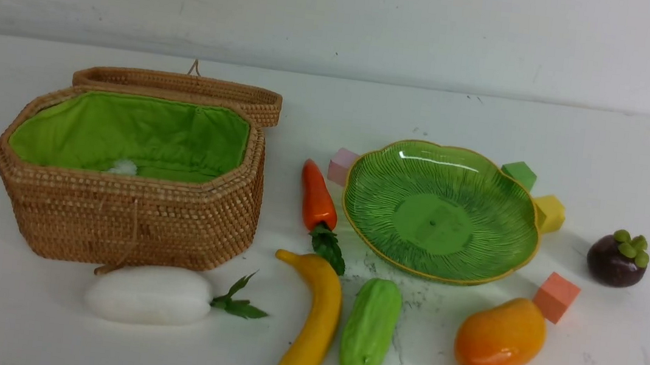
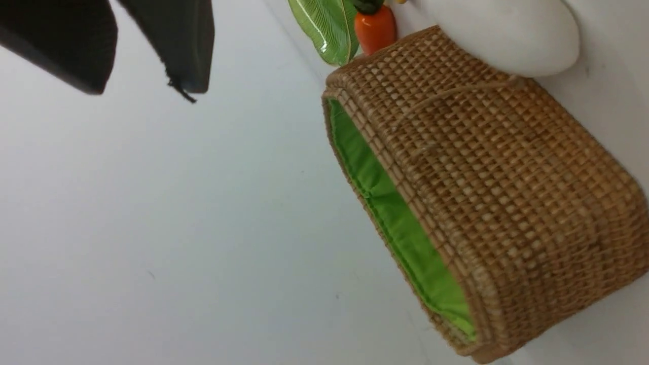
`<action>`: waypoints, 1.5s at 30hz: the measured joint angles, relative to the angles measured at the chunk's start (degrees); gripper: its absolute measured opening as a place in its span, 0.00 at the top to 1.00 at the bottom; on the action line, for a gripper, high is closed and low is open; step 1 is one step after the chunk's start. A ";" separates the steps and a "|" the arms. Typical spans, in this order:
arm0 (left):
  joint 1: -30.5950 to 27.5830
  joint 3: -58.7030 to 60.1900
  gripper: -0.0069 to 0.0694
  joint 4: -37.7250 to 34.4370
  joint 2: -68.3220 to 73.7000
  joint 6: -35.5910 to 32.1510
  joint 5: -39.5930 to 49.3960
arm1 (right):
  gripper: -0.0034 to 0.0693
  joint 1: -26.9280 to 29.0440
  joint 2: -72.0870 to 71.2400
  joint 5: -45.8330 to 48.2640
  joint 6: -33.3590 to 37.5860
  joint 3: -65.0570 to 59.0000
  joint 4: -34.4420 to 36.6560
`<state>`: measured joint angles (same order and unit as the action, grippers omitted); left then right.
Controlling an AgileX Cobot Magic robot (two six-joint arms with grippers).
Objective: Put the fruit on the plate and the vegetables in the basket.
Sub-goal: Take a daikon with your left arm and place it on the basket on the left.
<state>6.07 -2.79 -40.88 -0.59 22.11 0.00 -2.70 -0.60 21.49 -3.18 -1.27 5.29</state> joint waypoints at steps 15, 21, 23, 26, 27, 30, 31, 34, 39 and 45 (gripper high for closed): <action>0.00 -24.23 0.93 7.60 17.65 -15.16 31.22 | 0.62 0.00 0.00 -1.46 -1.28 -0.13 0.44; 0.00 -27.74 0.93 7.54 25.54 -15.97 35.91 | 0.62 0.00 0.00 -7.28 -10.01 -0.27 12.40; 0.00 -27.84 0.93 7.54 26.79 -16.04 35.66 | 0.62 0.00 0.00 -9.04 -11.63 -0.27 15.39; 0.00 -28.09 0.93 7.54 27.55 -18.44 35.39 | 0.62 0.00 0.00 -10.98 -12.59 -0.27 18.53; 0.00 -28.13 0.93 7.49 27.74 -20.68 35.39 | 0.62 0.00 0.00 -11.83 -13.04 -0.27 19.76; 0.00 -28.58 0.93 7.36 27.79 -26.51 36.72 | 0.64 0.00 0.00 -10.06 -13.34 0.31 22.27; 0.00 -29.12 0.93 7.36 27.85 -29.17 38.28 | 0.66 0.00 0.00 -6.56 -12.92 2.01 22.67; 0.00 -31.78 0.93 7.36 28.95 -34.75 43.89 | 0.72 0.00 1.64 4.65 -8.25 10.02 22.96; 0.00 -37.35 0.93 7.36 34.29 -37.93 53.59 | 0.84 -0.20 12.64 25.08 4.20 29.87 23.11; 6.02 -43.33 0.93 10.70 39.63 -39.48 58.55 | 0.88 -7.06 21.09 36.79 10.68 50.31 23.12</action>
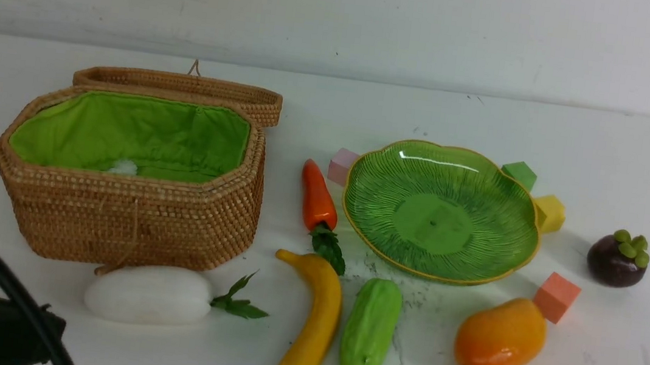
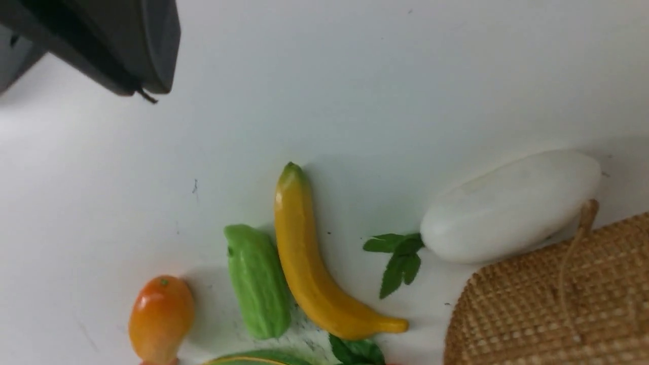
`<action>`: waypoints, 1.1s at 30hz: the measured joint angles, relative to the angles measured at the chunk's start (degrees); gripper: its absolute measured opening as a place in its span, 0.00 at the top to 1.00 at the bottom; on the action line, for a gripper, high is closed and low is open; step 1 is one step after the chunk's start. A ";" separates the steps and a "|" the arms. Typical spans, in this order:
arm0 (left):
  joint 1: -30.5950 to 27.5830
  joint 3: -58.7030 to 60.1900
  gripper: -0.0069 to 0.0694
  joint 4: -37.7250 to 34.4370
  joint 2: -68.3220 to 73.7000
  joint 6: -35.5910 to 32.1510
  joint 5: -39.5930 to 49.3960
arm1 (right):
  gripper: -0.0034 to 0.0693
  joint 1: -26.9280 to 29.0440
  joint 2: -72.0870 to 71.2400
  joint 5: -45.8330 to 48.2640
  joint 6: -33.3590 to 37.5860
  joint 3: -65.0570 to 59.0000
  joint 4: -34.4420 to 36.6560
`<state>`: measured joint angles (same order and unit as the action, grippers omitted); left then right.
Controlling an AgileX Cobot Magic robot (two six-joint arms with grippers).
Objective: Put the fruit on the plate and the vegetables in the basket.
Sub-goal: Take a daikon with your left arm and place it on the basket on the left.
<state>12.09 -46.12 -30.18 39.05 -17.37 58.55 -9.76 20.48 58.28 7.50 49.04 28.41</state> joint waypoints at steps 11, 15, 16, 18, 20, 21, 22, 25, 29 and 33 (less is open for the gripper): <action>19.19 -3.87 0.93 19.70 16.14 -0.64 1.52 | 0.86 -13.43 4.53 10.57 4.38 13.95 -0.25; 17.99 -3.95 0.93 22.21 22.64 -3.12 -3.11 | 0.85 -13.79 4.53 11.45 6.24 13.95 -0.69; 17.39 -4.19 0.93 22.21 23.92 -4.59 -3.84 | 0.85 -13.79 4.53 11.50 6.65 13.95 -0.73; 16.34 -4.45 0.93 21.91 25.75 -7.45 -5.00 | 0.84 -13.79 4.53 11.50 7.46 13.95 -0.84; 14.40 -4.57 0.93 21.92 28.40 -11.27 -6.20 | 0.84 -13.79 4.53 11.50 8.19 13.95 -1.05; 13.86 -4.63 0.93 21.92 29.11 -11.96 -6.63 | 0.83 -13.79 4.53 11.50 8.37 13.95 -1.12; 12.90 -4.63 0.93 21.92 30.30 -12.88 -7.84 | 0.83 -13.79 4.53 11.50 8.52 13.95 -1.32; 10.34 -4.63 0.89 22.03 34.07 -15.97 -11.40 | 0.83 -13.79 4.53 11.50 8.91 13.95 -2.18; 9.37 -4.73 0.71 22.29 38.69 -21.53 -16.45 | 0.82 -13.79 4.53 11.50 9.03 13.95 -3.73; 9.37 -4.78 0.43 24.06 42.57 -27.67 -21.04 | 0.82 -13.79 4.53 11.50 9.03 13.95 -4.75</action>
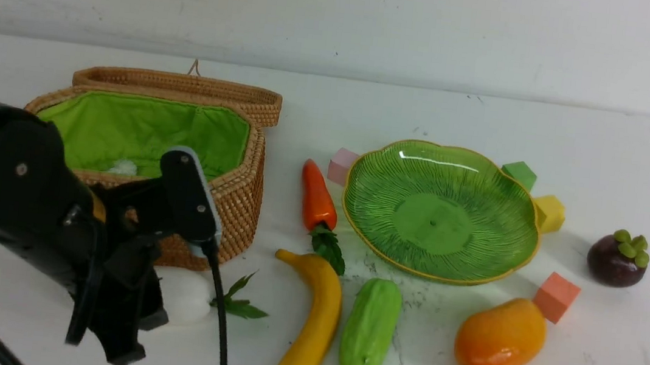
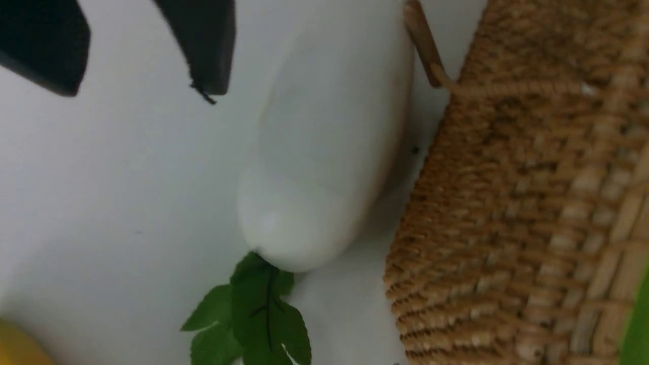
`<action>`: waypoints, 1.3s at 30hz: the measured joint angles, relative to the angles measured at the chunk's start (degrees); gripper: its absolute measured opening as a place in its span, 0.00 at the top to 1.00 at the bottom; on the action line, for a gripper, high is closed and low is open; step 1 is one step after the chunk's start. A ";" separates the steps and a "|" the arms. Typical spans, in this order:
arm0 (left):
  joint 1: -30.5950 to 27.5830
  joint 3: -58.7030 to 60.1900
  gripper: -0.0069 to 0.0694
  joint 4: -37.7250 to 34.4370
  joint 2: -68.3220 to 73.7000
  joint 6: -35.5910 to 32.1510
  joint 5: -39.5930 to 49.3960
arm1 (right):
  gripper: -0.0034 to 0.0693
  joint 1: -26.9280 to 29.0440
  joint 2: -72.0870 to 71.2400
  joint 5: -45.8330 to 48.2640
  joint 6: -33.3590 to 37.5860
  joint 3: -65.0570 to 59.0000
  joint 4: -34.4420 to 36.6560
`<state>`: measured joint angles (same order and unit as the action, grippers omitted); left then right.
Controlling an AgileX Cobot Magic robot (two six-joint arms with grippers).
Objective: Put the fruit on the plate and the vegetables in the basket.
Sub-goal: Take a daikon with your left arm and place it on the basket on the left.
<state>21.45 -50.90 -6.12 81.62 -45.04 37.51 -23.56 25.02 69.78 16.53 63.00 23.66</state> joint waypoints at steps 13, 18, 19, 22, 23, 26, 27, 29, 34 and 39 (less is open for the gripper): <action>0.00 -0.06 0.16 12.36 11.44 -4.41 -10.84 | 0.80 0.00 0.00 0.00 0.00 0.00 -0.06; 0.00 -0.06 0.21 13.36 14.65 -4.41 -9.71 | 0.79 0.00 0.00 0.00 0.00 0.00 -0.06; 0.00 -0.06 0.23 13.36 15.30 -4.41 -8.07 | 0.79 0.00 0.00 0.00 0.00 0.00 0.00; 0.00 -0.06 0.25 13.36 15.77 -4.53 -4.99 | 0.79 0.00 0.00 0.00 0.00 0.00 0.05; 0.00 -0.06 0.26 13.36 15.71 -4.52 -4.47 | 0.79 0.00 0.00 0.00 0.00 0.00 0.12; 0.00 -0.06 0.27 13.15 15.71 -4.52 -3.98 | 0.79 0.00 0.00 0.00 0.00 0.00 0.25; 0.00 -0.06 0.27 12.96 15.71 -4.47 -3.86 | 0.79 0.00 0.00 0.00 0.00 0.00 0.30; 0.00 -0.13 0.27 12.05 15.71 -3.99 -3.80 | 0.79 0.00 0.00 0.00 0.00 0.00 0.36; 0.00 -0.22 0.27 9.28 14.97 -3.16 -1.97 | 0.79 0.00 0.00 0.00 0.00 0.00 0.55; 1.56 -0.22 0.27 8.04 9.95 -1.79 -0.08 | 0.79 0.00 0.00 -0.16 0.00 0.00 0.49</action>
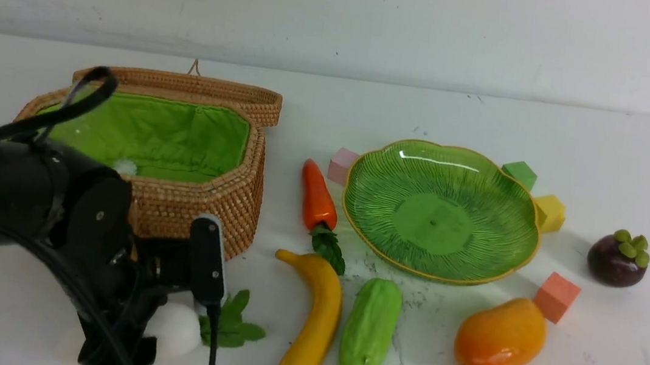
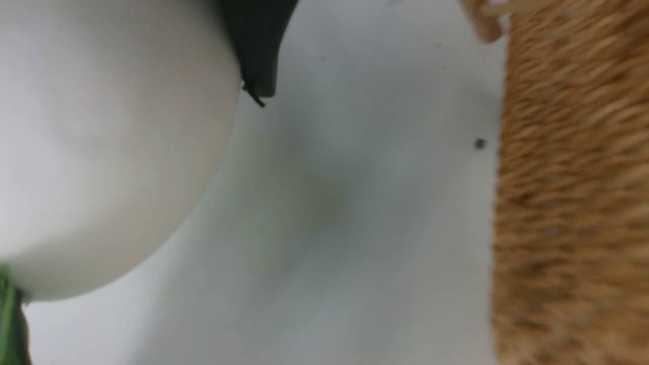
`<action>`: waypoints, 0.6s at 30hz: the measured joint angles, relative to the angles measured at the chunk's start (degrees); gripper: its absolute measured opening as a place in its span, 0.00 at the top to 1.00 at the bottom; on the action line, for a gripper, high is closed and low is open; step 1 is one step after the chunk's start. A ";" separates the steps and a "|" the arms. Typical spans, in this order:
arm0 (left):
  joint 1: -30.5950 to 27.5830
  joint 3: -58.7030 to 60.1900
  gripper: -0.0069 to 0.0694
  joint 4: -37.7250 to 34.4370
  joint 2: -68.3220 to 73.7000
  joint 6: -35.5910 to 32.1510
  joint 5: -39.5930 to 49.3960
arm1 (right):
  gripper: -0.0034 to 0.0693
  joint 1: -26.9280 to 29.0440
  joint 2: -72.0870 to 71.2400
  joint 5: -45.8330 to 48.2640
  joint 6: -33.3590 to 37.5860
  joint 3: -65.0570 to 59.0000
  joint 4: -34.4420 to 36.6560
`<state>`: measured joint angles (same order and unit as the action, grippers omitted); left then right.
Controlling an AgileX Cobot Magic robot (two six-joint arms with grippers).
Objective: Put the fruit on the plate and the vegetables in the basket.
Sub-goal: Take a daikon with your left arm and place it on the basket on the left.
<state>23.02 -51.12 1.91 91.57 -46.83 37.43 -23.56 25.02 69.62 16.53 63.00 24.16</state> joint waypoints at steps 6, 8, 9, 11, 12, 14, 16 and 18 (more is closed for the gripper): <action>2.64 -0.77 0.27 4.54 -13.11 7.96 -2.19 | 0.79 0.00 0.00 -1.84 0.00 0.00 0.00; 0.94 -2.79 0.27 10.15 -15.92 12.15 -3.74 | 0.78 0.00 0.00 -2.33 0.00 0.00 0.00; 0.13 -3.61 0.27 12.04 -16.41 13.44 -4.40 | 0.78 0.00 0.00 -2.39 0.00 0.00 0.00; -1.42 -5.22 0.27 15.59 -16.72 15.13 -5.38 | 0.78 0.00 0.00 -2.46 0.00 0.00 0.00; -2.30 -6.09 0.27 17.59 -16.65 15.61 -6.40 | 0.78 0.00 0.00 -2.46 0.00 0.00 0.00; -4.08 -7.68 0.27 21.79 -15.87 16.00 -9.25 | 0.78 0.00 0.00 -2.46 0.00 0.00 0.00; -5.64 -9.58 0.27 24.77 -14.33 16.27 -12.15 | 0.78 0.00 0.00 -2.57 0.00 0.00 0.00; -7.31 -11.85 0.27 27.04 -11.76 16.46 -13.70 | 0.78 0.00 0.00 -2.74 0.00 0.00 0.00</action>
<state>15.70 -62.97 28.95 79.81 -30.37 23.73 -23.56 25.02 66.88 16.53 63.00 24.16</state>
